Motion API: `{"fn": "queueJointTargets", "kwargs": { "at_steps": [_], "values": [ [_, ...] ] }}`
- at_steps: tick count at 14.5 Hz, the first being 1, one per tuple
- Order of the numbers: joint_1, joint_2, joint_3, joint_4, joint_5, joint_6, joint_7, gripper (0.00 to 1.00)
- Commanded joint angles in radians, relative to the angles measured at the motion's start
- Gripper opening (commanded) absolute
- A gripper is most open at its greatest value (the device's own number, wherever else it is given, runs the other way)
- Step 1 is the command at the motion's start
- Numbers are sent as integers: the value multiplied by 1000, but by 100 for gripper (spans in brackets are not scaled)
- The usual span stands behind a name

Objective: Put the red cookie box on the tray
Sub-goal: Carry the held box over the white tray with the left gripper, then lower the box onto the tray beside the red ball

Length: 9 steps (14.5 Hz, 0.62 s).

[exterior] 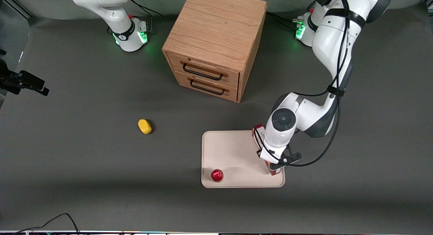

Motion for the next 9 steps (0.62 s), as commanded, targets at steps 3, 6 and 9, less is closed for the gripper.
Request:
{"fn": "queueJointTargets", "kwargs": {
  "at_steps": [3,6,9],
  "values": [
    [-1,31,-4,-5,20,80,13,1],
    [5,31,-4,-22,20,98,15,52],
    [8,21,-4,-22,19,80,22,100]
  ]
}}
